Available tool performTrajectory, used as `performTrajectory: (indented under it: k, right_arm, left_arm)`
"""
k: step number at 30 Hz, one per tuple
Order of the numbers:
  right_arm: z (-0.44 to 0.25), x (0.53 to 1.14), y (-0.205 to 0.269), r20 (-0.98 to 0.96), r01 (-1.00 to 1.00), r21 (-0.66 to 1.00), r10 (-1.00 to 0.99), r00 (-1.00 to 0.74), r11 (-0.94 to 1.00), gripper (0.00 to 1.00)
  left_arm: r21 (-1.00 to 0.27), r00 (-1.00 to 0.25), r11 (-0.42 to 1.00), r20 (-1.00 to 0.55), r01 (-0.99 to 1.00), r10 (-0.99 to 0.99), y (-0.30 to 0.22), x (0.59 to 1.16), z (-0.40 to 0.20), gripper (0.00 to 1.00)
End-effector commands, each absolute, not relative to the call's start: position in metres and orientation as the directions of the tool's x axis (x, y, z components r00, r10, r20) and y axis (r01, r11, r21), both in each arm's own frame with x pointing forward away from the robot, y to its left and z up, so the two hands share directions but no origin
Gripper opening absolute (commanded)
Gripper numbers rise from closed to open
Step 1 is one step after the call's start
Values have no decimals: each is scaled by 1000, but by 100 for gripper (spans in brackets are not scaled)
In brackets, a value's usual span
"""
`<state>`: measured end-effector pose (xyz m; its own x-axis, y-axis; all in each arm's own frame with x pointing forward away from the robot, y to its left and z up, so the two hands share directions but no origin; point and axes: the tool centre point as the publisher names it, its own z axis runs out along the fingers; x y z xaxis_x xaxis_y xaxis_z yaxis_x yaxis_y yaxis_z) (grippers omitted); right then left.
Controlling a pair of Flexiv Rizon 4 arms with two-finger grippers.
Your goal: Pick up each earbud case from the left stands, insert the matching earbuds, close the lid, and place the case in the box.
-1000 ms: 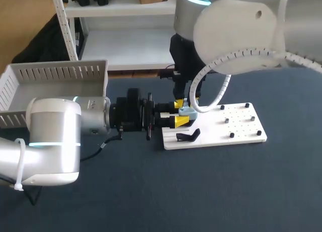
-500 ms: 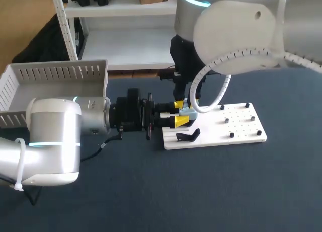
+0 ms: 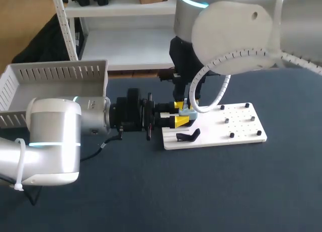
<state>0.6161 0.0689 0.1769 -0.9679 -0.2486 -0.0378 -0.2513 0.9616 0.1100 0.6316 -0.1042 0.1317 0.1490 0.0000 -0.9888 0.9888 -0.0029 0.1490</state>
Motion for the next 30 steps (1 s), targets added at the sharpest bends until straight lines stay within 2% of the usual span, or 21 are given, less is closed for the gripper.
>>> performTrajectory:
  k: [1, 2, 3, 4, 5, 12, 17, 18, 20, 30]
  right_arm:
    - [177, 620, 71, -28, -254, 105, -252, -967, 962, 0]
    - [177, 620, 71, -28, -254, 105, -252, -967, 962, 0]
    - [177, 620, 71, -28, -255, 103, -254, -967, 961, 11]
    - [177, 620, 71, -29, -256, 102, -254, -967, 961, 28]
    - [178, 619, 71, -31, -257, 102, -255, -966, 961, 36]
    - [194, 611, 67, -52, -256, 124, -251, -967, 959, 53]
    - [210, 621, 54, -91, -205, 143, -193, -977, 968, 68]
    - [211, 626, 49, -97, -185, 139, -172, -980, 973, 81]
    - [213, 634, 42, -108, -156, 143, -141, -984, 977, 100]
    - [197, 674, 16, -111, -35, 138, -20, -994, 990, 100]
  left_arm:
    - [151, 151, 2, -989, 989, -2, -104, 630, 131, 0]
    - [151, 151, 2, -989, 989, -2, -104, 630, 131, 0]
    - [151, 151, 2, -989, 989, -2, -104, 630, 131, 0]
    - [151, 151, 2, -989, 989, -2, -104, 630, 131, 0]
    - [151, 151, 2, -989, 989, -2, -104, 630, 131, 0]
    - [151, 151, 2, -989, 989, -2, -104, 630, 131, 0]
    - [151, 151, 2, -989, 989, -2, -104, 630, 131, 0]
    - [151, 151, 2, -989, 989, -2, -104, 630, 131, 0]
    - [151, 151, 2, -989, 989, -2, -104, 630, 131, 0]
    - [151, 151, 2, -989, 989, -2, -104, 630, 131, 0]
